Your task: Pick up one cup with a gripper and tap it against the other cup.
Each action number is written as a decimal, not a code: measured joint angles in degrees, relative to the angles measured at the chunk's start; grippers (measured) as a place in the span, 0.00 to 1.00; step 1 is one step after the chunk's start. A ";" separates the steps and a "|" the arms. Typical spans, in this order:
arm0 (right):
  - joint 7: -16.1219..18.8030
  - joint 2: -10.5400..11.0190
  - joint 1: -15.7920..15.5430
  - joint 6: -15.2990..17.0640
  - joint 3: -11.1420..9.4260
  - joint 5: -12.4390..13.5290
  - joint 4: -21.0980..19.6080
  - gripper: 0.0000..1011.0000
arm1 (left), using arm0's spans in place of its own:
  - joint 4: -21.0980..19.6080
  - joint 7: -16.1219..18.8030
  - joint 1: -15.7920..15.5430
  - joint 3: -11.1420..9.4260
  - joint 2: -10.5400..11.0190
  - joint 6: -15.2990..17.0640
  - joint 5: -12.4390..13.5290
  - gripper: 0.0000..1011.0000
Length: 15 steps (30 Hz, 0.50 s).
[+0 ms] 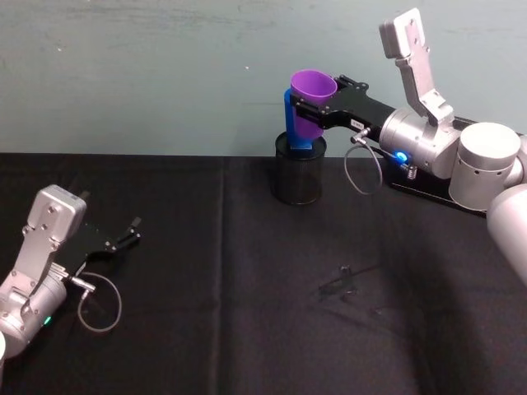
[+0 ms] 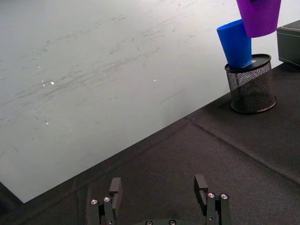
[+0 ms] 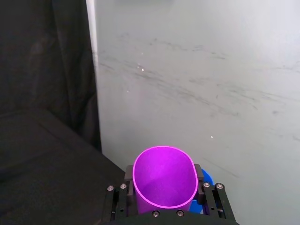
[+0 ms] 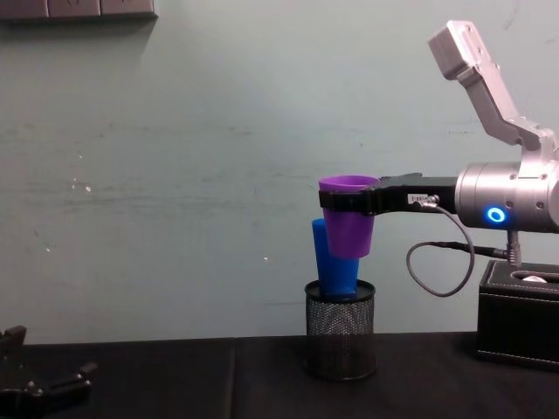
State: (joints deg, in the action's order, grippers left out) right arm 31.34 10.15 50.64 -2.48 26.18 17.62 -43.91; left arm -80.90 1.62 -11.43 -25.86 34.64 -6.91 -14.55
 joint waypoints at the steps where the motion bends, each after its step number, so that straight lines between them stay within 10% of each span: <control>1: -0.04 -0.18 0.11 -0.22 -0.20 -0.15 0.34 0.71 | 0.00 0.00 0.00 0.00 0.00 0.00 0.00 1.00; 15: 1.09 -1.26 0.87 -1.55 -1.55 -1.07 2.99 0.71 | 0.00 0.00 0.00 0.00 0.00 0.00 0.00 1.00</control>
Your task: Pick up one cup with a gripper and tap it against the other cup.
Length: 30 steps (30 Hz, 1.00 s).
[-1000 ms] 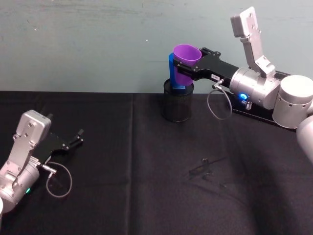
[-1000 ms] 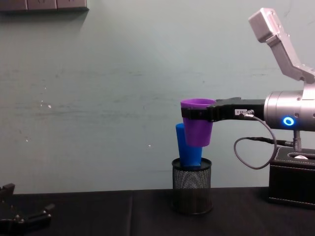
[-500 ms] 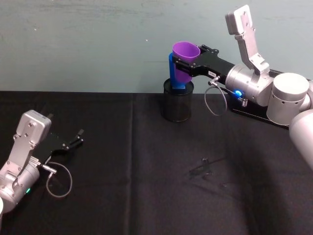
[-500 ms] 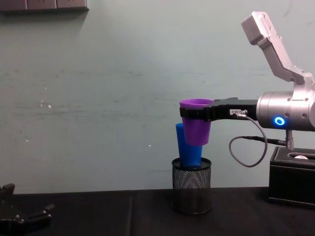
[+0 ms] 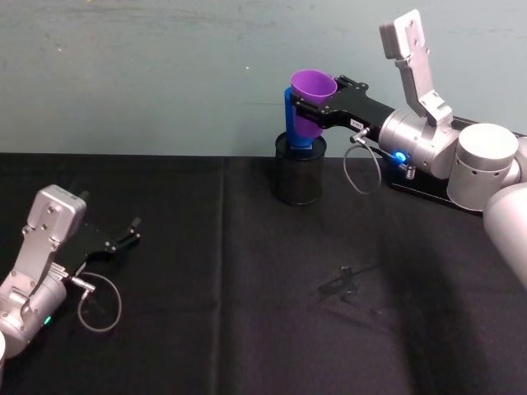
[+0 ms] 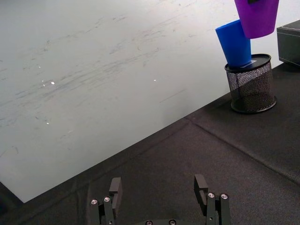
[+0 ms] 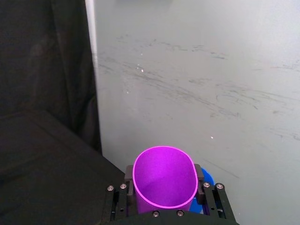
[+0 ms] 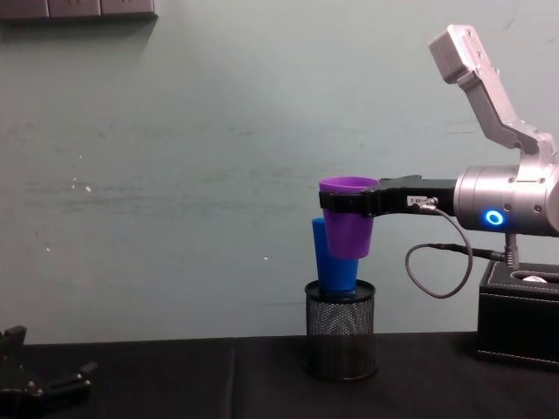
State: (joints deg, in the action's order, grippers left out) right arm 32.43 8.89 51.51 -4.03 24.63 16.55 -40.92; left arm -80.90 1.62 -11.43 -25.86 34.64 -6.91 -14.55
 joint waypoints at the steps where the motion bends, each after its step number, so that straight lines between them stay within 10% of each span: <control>1: 0.14 -0.03 0.05 -0.08 -0.04 0.01 0.13 0.71 | 0.00 0.00 0.00 0.00 0.00 0.00 0.00 1.00; 30: -0.20 0.11 -0.12 0.17 0.18 0.04 -0.35 0.71 | 0.00 0.00 0.00 0.00 0.00 0.00 0.00 1.00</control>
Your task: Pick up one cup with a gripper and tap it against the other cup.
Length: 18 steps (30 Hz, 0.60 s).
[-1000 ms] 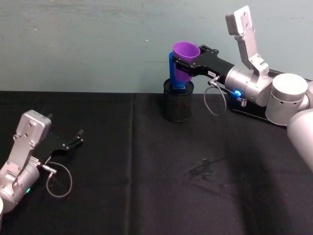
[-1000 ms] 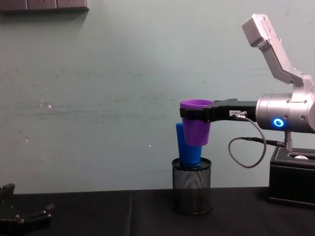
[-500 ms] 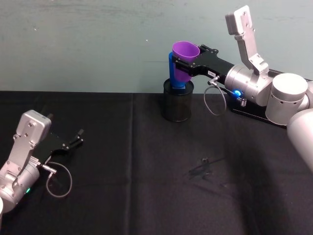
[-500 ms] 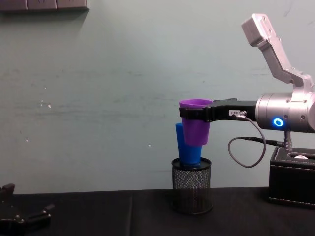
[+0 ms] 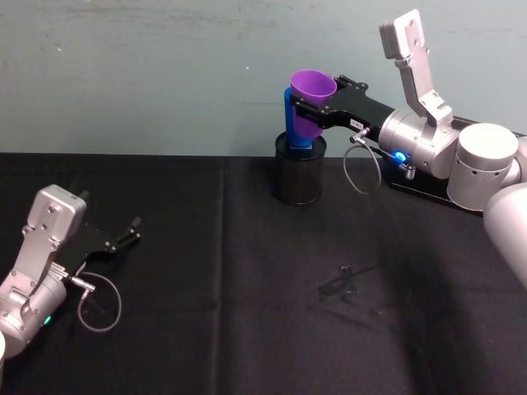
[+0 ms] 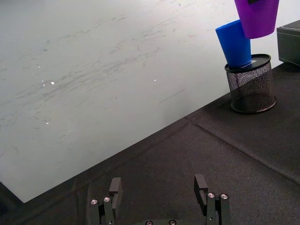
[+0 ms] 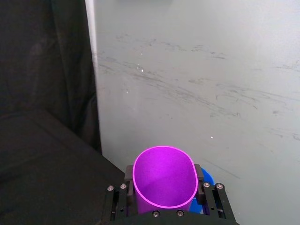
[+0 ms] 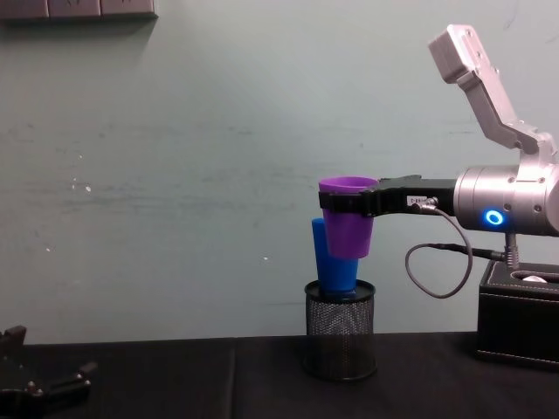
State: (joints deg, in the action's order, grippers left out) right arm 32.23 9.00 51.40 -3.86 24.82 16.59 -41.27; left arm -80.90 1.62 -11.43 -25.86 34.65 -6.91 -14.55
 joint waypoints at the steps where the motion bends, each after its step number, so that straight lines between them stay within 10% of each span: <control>1: -0.01 0.00 0.00 0.01 0.00 0.00 -0.01 0.71 | 0.00 0.00 0.00 0.00 0.00 0.00 0.00 1.00; 18: -0.08 0.00 0.00 0.06 0.00 0.00 -0.07 0.71 | 0.00 0.00 0.00 0.00 0.00 0.00 0.00 1.00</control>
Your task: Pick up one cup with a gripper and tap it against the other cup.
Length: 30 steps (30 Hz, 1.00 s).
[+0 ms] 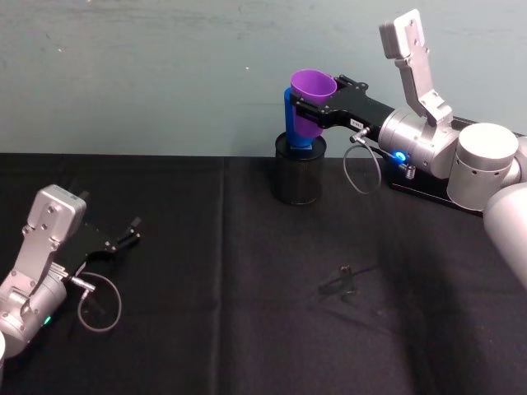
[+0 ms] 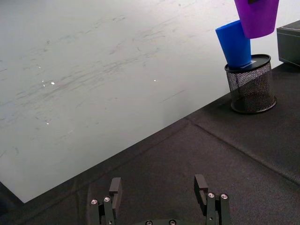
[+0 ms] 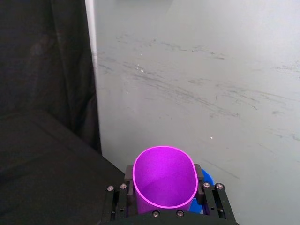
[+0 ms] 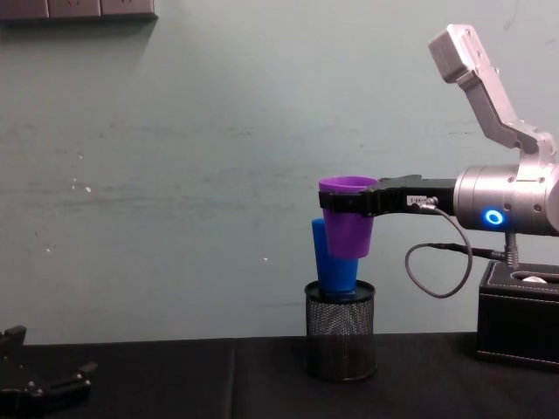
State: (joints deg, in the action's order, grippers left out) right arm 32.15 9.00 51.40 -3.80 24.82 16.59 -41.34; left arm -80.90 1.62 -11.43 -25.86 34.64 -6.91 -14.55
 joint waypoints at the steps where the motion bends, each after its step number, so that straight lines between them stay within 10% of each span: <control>1: 0.00 0.00 0.00 0.00 0.00 0.00 0.00 0.71 | 0.00 0.00 0.00 0.00 0.00 0.00 0.00 1.00; 30: 0.00 0.00 0.00 -0.01 0.00 0.00 0.01 0.71 | 0.00 0.00 0.00 0.00 0.00 0.00 0.00 1.00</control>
State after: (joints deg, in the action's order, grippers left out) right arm 32.15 9.00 51.40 -3.81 24.82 16.59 -41.33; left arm -80.90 1.62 -11.43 -25.86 34.64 -6.91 -14.55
